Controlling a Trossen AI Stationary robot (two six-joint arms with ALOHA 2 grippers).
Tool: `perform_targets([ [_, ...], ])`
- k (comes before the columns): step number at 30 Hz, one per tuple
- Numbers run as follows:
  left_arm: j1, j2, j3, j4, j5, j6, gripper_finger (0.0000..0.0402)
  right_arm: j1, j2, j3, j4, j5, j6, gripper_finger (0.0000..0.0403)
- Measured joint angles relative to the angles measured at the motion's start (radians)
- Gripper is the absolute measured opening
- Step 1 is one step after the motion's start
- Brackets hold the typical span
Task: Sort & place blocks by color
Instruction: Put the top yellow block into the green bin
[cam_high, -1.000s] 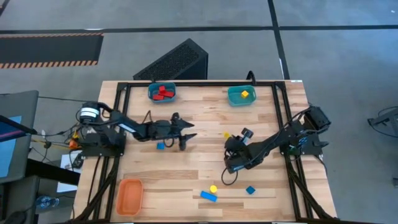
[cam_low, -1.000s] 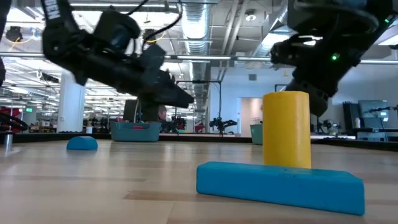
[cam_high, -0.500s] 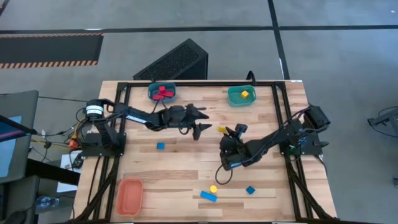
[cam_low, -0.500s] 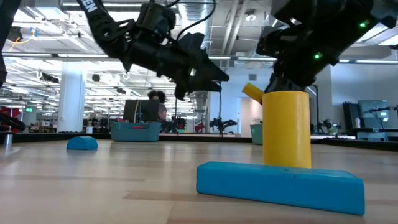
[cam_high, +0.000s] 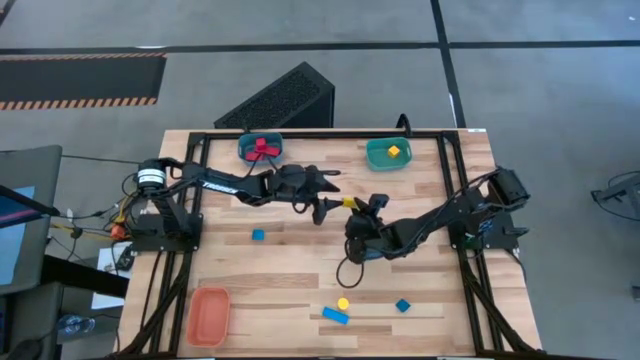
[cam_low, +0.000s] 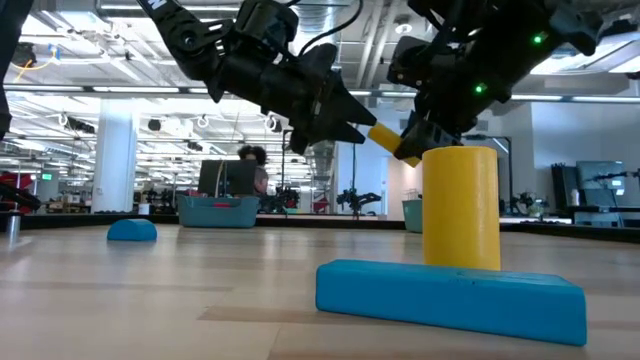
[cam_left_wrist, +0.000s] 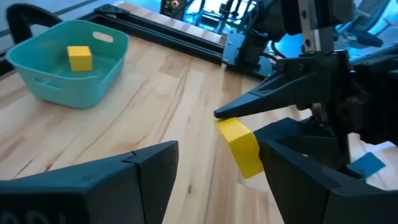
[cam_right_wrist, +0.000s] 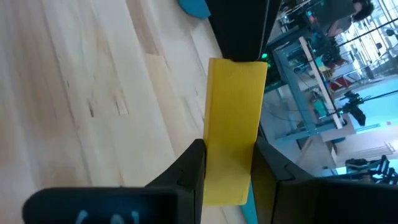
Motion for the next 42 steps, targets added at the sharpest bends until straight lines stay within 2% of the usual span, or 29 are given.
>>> perform_targets([
  [5, 0.0, 0.002, 0.001, 0.005, 0.032, -0.04, 0.0199, -0.002, -0.001, 0.005, 0.018, 0.03, -0.014, 0.0095],
  [11, 0.002, 0.003, 0.001, 0.001, -0.002, -0.076, 0.0186, -0.003, -0.002, 0.005, 0.042, 0.092, -0.125, 0.0095],
  [19, 0.004, 0.003, 0.0, 0.057, -0.005, 0.1, 0.0185, -0.003, -0.002, 0.005, 0.069, 0.094, -0.126, 0.0095],
  [23, -0.003, 0.003, 0.0, 0.069, 0.002, 0.13, 0.018, -0.001, -0.002, 0.005, 0.072, 0.085, -0.118, 0.0095],
  [27, -0.003, 0.003, 0.0, 0.067, -0.005, 0.126, 0.0143, -0.003, -0.002, 0.005, 0.085, 0.078, -0.14, 0.0095],
  [34, -0.001, 0.003, 0.0, 0.011, -0.012, 0.189, 0.0026, -0.003, 0.0, 0.002, 0.107, 0.073, -0.15, 0.0097],
  [38, 0.0, 0.003, 0.0, 0.013, -0.037, 0.224, 0.0025, 0.0, 0.0, 0.004, 0.116, 0.067, -0.056, 0.0114],
  [42, 0.003, 0.003, 0.0, -0.016, -0.115, 0.273, 0.0038, 0.008, -0.001, 0.004, 0.087, 0.07, 0.04, 0.0134],
])
